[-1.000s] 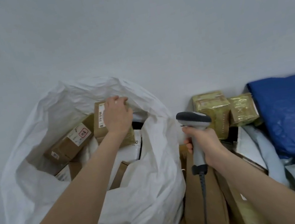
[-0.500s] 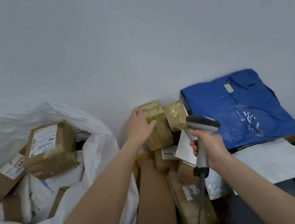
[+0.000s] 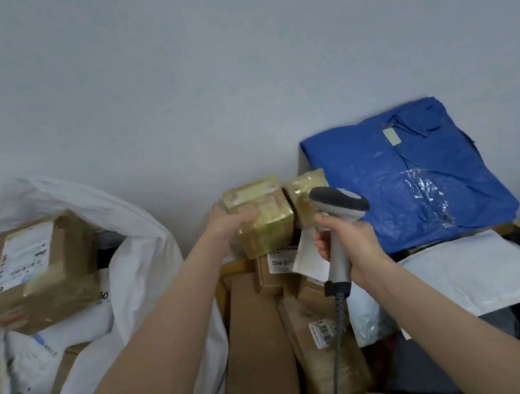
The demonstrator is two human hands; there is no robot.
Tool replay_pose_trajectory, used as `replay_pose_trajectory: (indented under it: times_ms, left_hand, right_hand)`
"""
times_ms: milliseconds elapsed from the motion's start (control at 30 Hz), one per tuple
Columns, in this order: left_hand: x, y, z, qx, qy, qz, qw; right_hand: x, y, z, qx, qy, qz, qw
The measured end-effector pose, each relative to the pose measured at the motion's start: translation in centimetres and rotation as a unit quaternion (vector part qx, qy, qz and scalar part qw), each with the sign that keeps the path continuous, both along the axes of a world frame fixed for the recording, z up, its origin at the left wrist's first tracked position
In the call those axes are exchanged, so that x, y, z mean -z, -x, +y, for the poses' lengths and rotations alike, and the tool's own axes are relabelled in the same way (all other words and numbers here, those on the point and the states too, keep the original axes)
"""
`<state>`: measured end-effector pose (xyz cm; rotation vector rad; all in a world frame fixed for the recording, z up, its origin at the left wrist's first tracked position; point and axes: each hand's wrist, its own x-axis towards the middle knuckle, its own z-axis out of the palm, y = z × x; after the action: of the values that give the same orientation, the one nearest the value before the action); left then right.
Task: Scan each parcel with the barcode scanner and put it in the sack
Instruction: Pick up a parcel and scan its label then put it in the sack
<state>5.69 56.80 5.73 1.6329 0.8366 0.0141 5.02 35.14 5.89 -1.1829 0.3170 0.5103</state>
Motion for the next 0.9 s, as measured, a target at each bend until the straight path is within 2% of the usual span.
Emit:
replay_pose_trajectory:
  times_ms: [167, 267, 400, 533, 700, 800, 900]
  left_hand:
    - [2.3, 5.3, -2.0, 0.072, 0.075, -0.009, 0.994]
    - [3.9, 7.9, -2.0, 0.079, 0.109, 0.027, 0.990]
    - [5.4, 9.2, -1.9, 0.022, 0.244, 0.062, 0.967]
    - [6.5, 9.8, -1.6, -0.032, 0.294, 0.073, 0.952]
    - [6.1, 12.5, -2.0, -0.056, 0.283, 0.007, 0.958]
    - [5.3, 14.0, -2.4, 0.007, 0.228, -0.044, 0.973]
    - [4.2, 15.1, -2.9, 0.071, 0.203, -0.084, 0.973]
  right_hand:
    - [0.0, 0.1, 0.7, 0.010, 0.006, -0.030, 0.999]
    - [0.8, 0.8, 0.9, -0.006, 0.017, -0.022, 1.000]
    - [2.1, 2.4, 1.3, -0.037, 0.023, -0.016, 0.999]
    - [3.2, 3.8, 1.2, -0.047, 0.040, -0.021, 0.998]
    - [3.6, 5.3, 0.0, -0.037, 0.045, -0.021, 0.998]
    - [3.2, 6.1, -0.6, -0.032, 0.034, -0.023, 0.999]
    - [2.7, 6.9, -1.2, -0.018, 0.023, -0.021, 0.999]
